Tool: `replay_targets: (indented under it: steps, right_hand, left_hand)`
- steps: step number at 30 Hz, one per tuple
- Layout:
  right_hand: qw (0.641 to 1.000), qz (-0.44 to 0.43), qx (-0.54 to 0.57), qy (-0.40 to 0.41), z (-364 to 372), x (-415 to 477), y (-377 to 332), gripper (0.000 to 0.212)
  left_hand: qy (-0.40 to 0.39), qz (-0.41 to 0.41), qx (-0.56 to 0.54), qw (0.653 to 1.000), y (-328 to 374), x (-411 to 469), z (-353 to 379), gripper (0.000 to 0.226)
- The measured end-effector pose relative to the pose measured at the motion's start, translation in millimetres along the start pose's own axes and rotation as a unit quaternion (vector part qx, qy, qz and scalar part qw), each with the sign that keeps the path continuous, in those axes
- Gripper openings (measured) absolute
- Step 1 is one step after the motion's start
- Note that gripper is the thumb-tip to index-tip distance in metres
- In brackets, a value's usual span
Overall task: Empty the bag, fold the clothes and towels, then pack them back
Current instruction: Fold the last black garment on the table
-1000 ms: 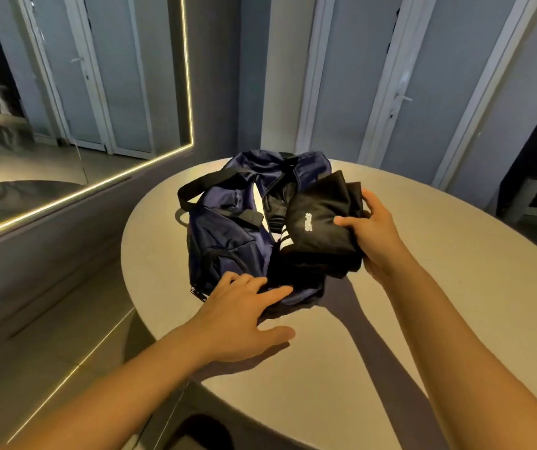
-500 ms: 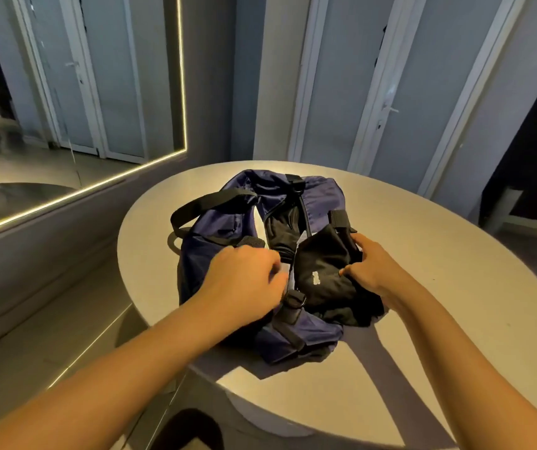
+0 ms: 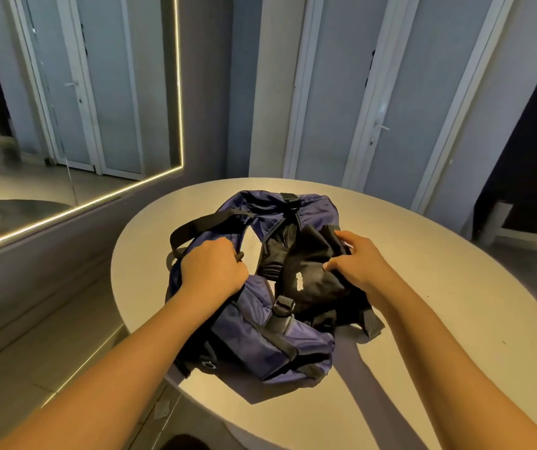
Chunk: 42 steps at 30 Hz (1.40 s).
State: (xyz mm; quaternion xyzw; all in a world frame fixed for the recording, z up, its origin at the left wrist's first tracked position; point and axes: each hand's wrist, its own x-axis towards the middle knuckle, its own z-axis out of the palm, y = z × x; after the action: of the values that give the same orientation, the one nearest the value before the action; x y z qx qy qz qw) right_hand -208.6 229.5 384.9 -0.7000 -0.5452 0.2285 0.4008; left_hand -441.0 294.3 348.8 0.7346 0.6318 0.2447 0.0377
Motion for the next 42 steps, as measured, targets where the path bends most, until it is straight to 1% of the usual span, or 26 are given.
replay_targets:
  steps: [2, 4, 6, 8, 9, 11, 14, 16, 19, 20, 23, 26, 27, 28, 29, 30, 31, 32, 34, 35, 36, 37, 38, 40, 41, 42]
  right_hand:
    - [0.999, -0.011, 0.033, 0.024, 10, 9, -12, 0.058]
    - [0.999, -0.018, 0.028, 0.019, 25, 18, -17, 0.055]
    - [0.999, -0.002, -0.041, -0.035, 38, 24, -12, 0.039]
    - [0.988, 0.025, -0.120, -0.097, 41, 25, -6, 0.020]
    - [0.983, 0.031, -0.141, -0.110, 39, 26, -6, 0.016]
    - [0.983, 0.025, -0.133, -0.122, 35, 29, -9, 0.021]
    - [0.988, 0.031, -0.074, -0.134, 36, 26, -18, 0.029]
    - [0.986, 0.026, -0.105, -0.129, 43, 27, -13, 0.026]
    - [0.979, 0.048, -0.156, -0.126, 49, 27, -1, 0.030]
    - [0.983, 0.042, -0.139, -0.115, 49, 28, -2, 0.031]
    - [0.995, 0.048, -0.033, -0.086, 54, 28, 0, 0.048]
    - [0.990, 0.038, -0.111, -0.081, 68, 26, 10, 0.034]
    - [0.987, 0.043, -0.131, -0.081, 70, 23, 12, 0.033]
    - [0.987, 0.042, -0.132, -0.081, 70, 23, 14, 0.039]
    - [0.989, 0.035, -0.115, -0.080, 68, 23, 14, 0.051]
    - [0.992, 0.032, -0.087, -0.080, 65, 22, 14, 0.063]
    - [0.994, 0.042, -0.046, -0.086, 61, 20, 14, 0.070]
    - [0.994, 0.056, -0.003, -0.097, 57, 19, 14, 0.068]
    - [0.988, 0.095, 0.049, -0.113, 46, 14, 16, 0.047]
    - [0.988, 0.109, 0.037, -0.107, 38, 10, 17, 0.038]
    - [0.989, 0.117, 0.004, -0.092, 30, 7, 20, 0.035]
    - [0.989, 0.124, -0.021, -0.079, 23, 5, 23, 0.038]
    - [0.988, 0.133, -0.027, -0.080, 19, 3, 26, 0.039]
    - [0.985, 0.144, -0.014, -0.095, 18, -1, 27, 0.033]
    - [0.985, 0.142, -0.015, -0.096, 22, -2, 28, 0.031]
    - [0.987, 0.133, -0.021, -0.092, 28, -1, 29, 0.033]
  left_hand:
    - [-0.002, -0.003, -0.013, 1.000, -5, 1, -10, 0.030]
    - [0.008, 0.004, -0.019, 1.000, -7, -1, -16, 0.032]
    - [0.020, 0.014, -0.021, 0.999, -9, -3, -18, 0.036]
    - [0.031, 0.024, -0.024, 0.999, -11, -6, -14, 0.034]
    - [0.034, 0.030, -0.031, 0.999, -12, -8, -12, 0.032]
    - [0.023, 0.038, -0.049, 0.998, -11, -10, -9, 0.031]
    - [0.012, 0.048, -0.080, 0.996, -8, -10, -11, 0.035]
    - [0.035, 0.057, -0.113, 0.991, -9, -8, -13, 0.037]
    - [0.041, 0.066, -0.146, 0.986, -11, -8, -12, 0.040]
    - [0.037, 0.068, -0.152, 0.985, -10, -8, -11, 0.042]
    - [0.016, 0.063, -0.165, 0.984, -6, -5, -8, 0.047]
    - [-0.020, 0.058, -0.124, 0.990, -6, -1, -6, 0.045]
    - [-0.017, 0.075, -0.098, 0.992, -6, 0, -5, 0.036]
    - [-0.003, 0.105, -0.077, 0.991, -4, 0, -6, 0.022]
    - [0.018, 0.147, -0.067, 0.987, -2, 0, -7, 0.020]
    - [0.027, 0.199, -0.063, 0.978, 2, 1, -7, 0.036]
    - [0.004, 0.245, -0.065, 0.967, 6, 3, -6, 0.050]
    - [-0.040, 0.271, -0.070, 0.959, 11, 4, -7, 0.060]
    - [-0.148, 0.284, -0.058, 0.946, 18, 5, -4, 0.073]
    - [-0.179, 0.281, -0.042, 0.942, 19, 6, 0, 0.074]
    - [-0.201, 0.273, -0.029, 0.940, 19, 7, 4, 0.075]
    - [-0.214, 0.263, -0.024, 0.940, 18, 8, 8, 0.076]
    - [-0.221, 0.260, -0.025, 0.940, 18, 8, 10, 0.078]
    - [-0.232, 0.269, -0.019, 0.935, 22, 9, 13, 0.080]
    - [-0.239, 0.276, -0.011, 0.931, 25, 9, 14, 0.080]
    - [-0.247, 0.283, 0.000, 0.927, 28, 9, 15, 0.080]
